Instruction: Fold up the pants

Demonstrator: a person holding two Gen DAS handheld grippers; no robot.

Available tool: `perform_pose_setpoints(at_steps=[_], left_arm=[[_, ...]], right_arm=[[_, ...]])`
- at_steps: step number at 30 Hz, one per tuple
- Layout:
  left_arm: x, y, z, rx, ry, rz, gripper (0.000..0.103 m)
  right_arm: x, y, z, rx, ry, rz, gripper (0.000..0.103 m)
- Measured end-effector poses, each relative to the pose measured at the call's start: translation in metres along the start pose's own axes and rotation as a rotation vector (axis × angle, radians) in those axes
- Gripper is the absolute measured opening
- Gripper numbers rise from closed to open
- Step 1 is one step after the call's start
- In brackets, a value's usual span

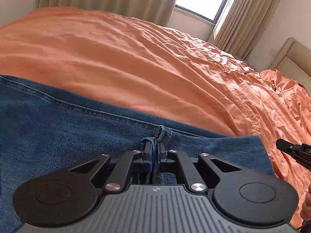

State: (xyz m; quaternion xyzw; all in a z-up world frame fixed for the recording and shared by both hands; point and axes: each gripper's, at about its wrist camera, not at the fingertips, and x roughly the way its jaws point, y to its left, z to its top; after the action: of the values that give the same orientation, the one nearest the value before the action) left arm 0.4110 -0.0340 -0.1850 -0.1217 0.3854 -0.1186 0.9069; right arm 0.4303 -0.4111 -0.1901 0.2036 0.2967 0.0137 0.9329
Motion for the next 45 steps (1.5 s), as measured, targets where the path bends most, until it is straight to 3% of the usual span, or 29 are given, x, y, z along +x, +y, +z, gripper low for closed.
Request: perform_pose_setpoints(at_steps=[6, 11, 15, 22, 27, 31, 34, 39, 45], left_arm=[[0.012, 0.011, -0.006, -0.024, 0.029, -0.008, 0.005], [0.015, 0.013, -0.005, -0.037, 0.060, -0.006, 0.007], [-0.001, 0.006, 0.001, -0.025, 0.073, 0.029, 0.017], [-0.062, -0.017, -0.015, 0.061, 0.045, 0.006, 0.017], [-0.075, -0.033, -0.044, 0.162, 0.075, 0.030, 0.017], [-0.063, -0.029, -0.061, 0.192, 0.135, 0.091, 0.017], [-0.056, -0.020, -0.065, 0.173, 0.161, 0.089, 0.018], [-0.050, -0.015, -0.071, 0.201, 0.171, 0.094, 0.020], [-0.060, -0.010, -0.074, 0.135, 0.159, 0.089, 0.031]], right_arm=[[0.051, -0.010, -0.018, -0.012, 0.131, -0.059, 0.000], [0.058, -0.014, -0.024, -0.032, 0.155, -0.066, 0.000], [0.035, -0.008, -0.020, -0.037, 0.156, -0.050, 0.000], [-0.043, 0.017, -0.033, -0.071, 0.152, 0.038, 0.008], [-0.081, 0.029, -0.064, -0.153, 0.188, -0.003, 0.008], [-0.078, 0.019, -0.087, -0.166, 0.279, -0.025, 0.006], [-0.066, 0.016, -0.100, -0.192, 0.330, -0.044, 0.000], [-0.061, 0.022, -0.112, -0.282, 0.326, -0.052, 0.000], [-0.067, 0.030, -0.112, -0.359, 0.295, -0.064, 0.000]])
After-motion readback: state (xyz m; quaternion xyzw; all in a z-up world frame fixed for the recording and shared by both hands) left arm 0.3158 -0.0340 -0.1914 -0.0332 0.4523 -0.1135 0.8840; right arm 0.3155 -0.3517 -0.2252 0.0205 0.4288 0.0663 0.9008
